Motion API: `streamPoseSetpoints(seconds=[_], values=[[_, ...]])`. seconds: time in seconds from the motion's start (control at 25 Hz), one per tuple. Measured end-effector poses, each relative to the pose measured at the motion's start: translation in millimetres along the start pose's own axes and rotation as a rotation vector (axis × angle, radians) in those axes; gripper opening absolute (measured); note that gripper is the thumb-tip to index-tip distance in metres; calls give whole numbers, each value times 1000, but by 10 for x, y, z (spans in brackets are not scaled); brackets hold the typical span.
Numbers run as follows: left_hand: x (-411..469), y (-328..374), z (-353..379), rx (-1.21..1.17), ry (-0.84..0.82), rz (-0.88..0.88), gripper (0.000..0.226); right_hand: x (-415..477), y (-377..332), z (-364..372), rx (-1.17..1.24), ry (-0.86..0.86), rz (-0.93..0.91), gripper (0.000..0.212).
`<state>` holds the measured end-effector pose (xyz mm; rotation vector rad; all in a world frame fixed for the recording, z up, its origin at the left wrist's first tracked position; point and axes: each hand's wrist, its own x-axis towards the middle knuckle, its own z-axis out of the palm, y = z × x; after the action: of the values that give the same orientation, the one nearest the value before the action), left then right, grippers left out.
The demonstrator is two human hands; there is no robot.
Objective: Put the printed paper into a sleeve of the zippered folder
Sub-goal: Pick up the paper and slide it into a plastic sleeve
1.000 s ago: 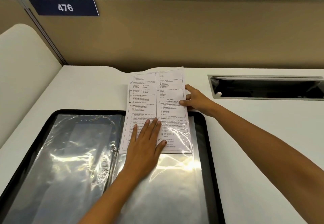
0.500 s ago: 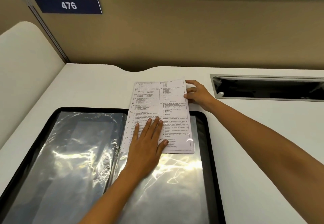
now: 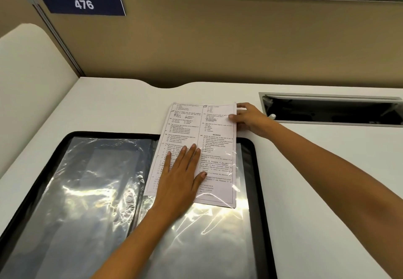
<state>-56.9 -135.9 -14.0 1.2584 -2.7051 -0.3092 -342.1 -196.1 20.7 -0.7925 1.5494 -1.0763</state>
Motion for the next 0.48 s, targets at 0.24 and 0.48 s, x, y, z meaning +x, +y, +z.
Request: streamPoseSetpoints(seconds=[0.24, 0.48], values=[[-2, -14, 4, -4, -7, 0, 67, 116, -23, 193, -44, 56, -122, 40], [5, -21, -6, -2, -11, 5, 66, 36, -141, 118, -224, -165, -241, 31]])
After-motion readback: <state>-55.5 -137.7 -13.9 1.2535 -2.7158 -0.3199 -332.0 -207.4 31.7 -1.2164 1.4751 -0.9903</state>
